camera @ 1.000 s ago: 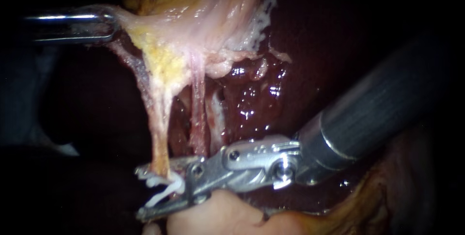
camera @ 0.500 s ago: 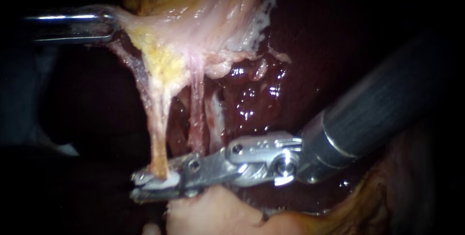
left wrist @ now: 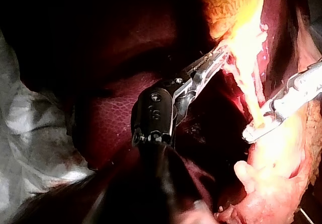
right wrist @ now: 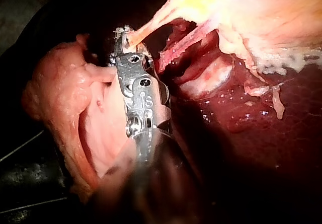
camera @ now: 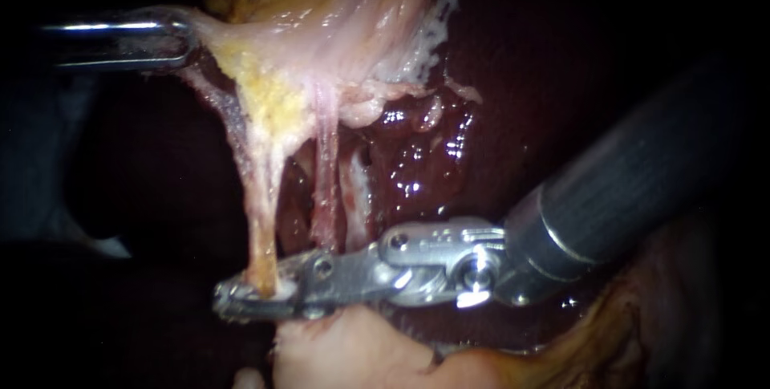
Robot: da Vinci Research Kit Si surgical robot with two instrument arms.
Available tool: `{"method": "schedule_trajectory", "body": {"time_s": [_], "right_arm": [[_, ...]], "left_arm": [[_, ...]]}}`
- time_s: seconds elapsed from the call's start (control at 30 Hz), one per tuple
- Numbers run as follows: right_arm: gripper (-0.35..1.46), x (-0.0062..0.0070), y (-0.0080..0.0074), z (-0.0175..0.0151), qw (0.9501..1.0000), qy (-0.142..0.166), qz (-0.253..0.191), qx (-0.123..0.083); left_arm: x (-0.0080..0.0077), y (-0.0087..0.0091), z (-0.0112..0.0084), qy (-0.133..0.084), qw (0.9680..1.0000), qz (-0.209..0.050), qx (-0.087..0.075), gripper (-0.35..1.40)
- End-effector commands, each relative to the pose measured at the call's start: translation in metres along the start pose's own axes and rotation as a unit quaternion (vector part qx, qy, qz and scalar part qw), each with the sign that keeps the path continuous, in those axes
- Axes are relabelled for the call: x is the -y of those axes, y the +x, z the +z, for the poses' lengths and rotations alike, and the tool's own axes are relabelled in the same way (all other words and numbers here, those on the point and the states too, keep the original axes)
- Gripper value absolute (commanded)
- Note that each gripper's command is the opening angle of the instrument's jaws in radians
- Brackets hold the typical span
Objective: Clipping second clip left tube
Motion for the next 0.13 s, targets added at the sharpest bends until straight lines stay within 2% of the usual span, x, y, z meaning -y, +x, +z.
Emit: {"method": "schedule_trajectory", "body": {"time_s": [0.03,0.13], "right_arm": [[-0.35,-0.0001,-0.0002,-0.0001,1.0,0.0,0.0,0.0],[-0.35,-0.0001,-0.0002,-0.0001,0.9999,0.001,0.012,-0.001]], "left_arm": [[0.0,0.0,0.0,0.0,1.0,0.0,0.0,-0.35],[0.0001,0.0,0.0,0.0,1.0,0.0,0.0,-0.35]]}}
